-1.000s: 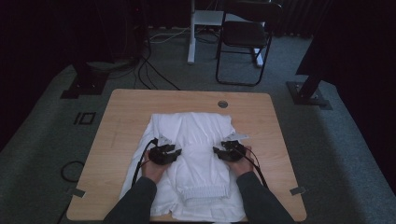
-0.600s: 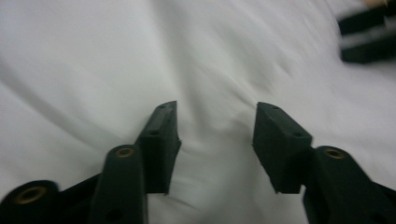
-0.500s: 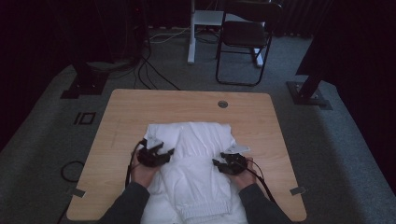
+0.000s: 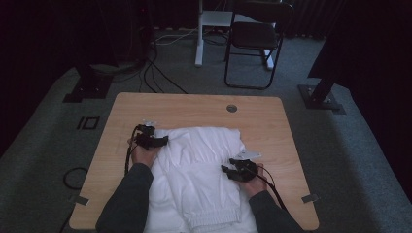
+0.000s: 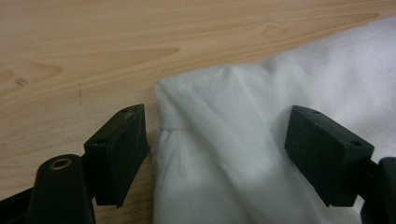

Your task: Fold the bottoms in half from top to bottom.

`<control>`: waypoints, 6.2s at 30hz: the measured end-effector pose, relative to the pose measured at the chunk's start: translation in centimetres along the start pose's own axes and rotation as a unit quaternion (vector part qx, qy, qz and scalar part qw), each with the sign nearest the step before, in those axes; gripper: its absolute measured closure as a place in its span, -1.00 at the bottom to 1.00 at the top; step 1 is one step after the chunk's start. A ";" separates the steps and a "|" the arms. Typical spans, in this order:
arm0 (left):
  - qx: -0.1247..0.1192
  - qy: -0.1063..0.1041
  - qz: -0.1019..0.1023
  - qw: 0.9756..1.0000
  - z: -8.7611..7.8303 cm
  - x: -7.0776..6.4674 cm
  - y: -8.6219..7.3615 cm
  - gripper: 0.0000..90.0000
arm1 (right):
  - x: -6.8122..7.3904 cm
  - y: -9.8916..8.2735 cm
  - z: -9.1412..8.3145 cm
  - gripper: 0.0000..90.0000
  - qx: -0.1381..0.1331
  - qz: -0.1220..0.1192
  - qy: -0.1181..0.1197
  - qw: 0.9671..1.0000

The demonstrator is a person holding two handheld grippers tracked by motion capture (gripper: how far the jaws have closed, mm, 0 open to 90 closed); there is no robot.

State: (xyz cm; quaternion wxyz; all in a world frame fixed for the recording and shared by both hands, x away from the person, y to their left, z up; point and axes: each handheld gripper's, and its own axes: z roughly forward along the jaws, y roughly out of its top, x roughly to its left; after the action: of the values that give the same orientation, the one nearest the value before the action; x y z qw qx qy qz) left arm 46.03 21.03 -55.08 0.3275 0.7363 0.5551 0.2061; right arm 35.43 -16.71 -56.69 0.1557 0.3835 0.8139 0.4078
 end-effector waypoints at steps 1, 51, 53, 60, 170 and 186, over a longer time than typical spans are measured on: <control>-0.001 -0.002 0.002 1.000 0.0 0.1 0.0 -0.55 | 0.0 0.0 0.0 0.11 0.000 0.000 0.000 1.000; 0.001 -0.061 0.001 0.998 -0.2 -0.2 0.0 0.71 | -9.8 7.2 5.4 0.86 0.048 0.117 -0.016 0.992; 0.001 -0.065 -0.005 0.998 -0.2 0.0 0.0 0.74 | -10.3 7.1 5.0 0.86 0.035 0.126 -0.014 0.991; -0.019 -0.086 -0.033 0.996 -1.2 0.6 1.1 0.81 | -11.2 7.7 3.5 0.87 0.004 0.133 -0.005 0.991; -0.190 -0.133 -0.028 0.972 -12.6 -0.1 5.0 0.90 | -8.6 10.8 -5.2 0.89 -0.134 0.033 -0.059 0.989; -0.130 -0.142 -0.013 0.981 -12.6 -0.8 -4.1 0.34 | -4.7 3.1 -6.7 0.58 -0.077 0.013 0.017 0.997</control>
State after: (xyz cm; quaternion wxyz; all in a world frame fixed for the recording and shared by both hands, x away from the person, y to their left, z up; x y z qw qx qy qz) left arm 34.60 24.12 -49.14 0.4984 0.7022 0.4807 0.1655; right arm 36.29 -22.69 -50.39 0.1656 0.3736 0.7775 0.4780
